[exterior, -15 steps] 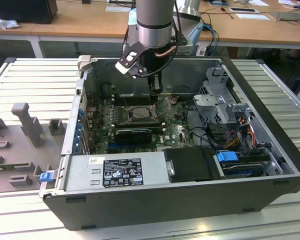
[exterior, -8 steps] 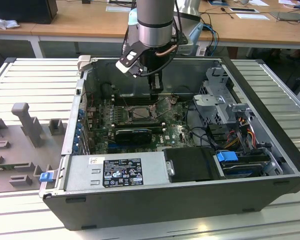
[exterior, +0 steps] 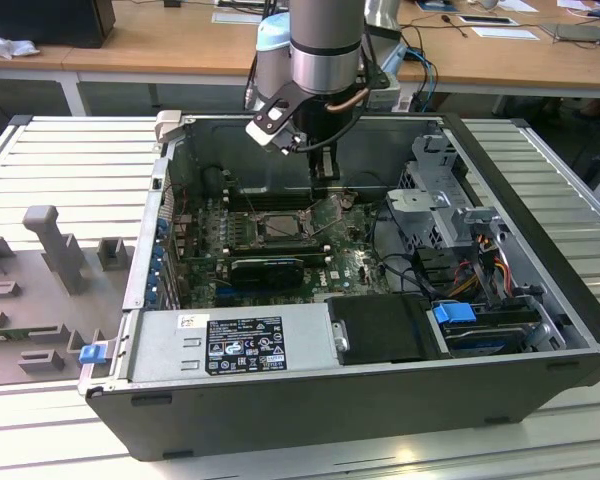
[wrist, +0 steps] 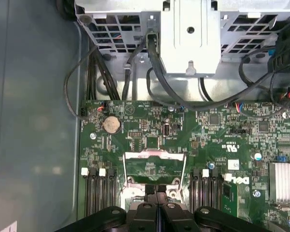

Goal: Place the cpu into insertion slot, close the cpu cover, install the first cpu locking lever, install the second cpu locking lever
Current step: 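Close the cpu cover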

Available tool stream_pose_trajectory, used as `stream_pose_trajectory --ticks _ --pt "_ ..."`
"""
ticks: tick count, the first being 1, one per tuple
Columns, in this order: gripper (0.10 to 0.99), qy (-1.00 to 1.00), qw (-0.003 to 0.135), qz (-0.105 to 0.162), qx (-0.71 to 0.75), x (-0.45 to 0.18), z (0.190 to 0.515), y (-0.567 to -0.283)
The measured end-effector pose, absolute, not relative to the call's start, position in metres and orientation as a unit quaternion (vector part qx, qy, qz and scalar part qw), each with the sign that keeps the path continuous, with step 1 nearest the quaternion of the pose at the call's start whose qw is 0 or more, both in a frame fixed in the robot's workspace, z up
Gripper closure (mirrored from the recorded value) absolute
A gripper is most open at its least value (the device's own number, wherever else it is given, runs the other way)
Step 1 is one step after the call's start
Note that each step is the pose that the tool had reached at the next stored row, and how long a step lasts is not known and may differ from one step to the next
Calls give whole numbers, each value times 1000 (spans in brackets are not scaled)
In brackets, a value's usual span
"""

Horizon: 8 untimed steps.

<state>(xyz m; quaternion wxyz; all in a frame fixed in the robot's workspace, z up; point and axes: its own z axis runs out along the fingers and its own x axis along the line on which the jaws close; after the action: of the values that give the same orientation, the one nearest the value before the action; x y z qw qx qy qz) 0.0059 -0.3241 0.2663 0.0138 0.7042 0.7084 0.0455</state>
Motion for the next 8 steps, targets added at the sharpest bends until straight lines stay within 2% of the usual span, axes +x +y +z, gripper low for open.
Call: stream_pose_trajectory --ticks 8 --pt "980 708 14 46 704 12 270 -324"
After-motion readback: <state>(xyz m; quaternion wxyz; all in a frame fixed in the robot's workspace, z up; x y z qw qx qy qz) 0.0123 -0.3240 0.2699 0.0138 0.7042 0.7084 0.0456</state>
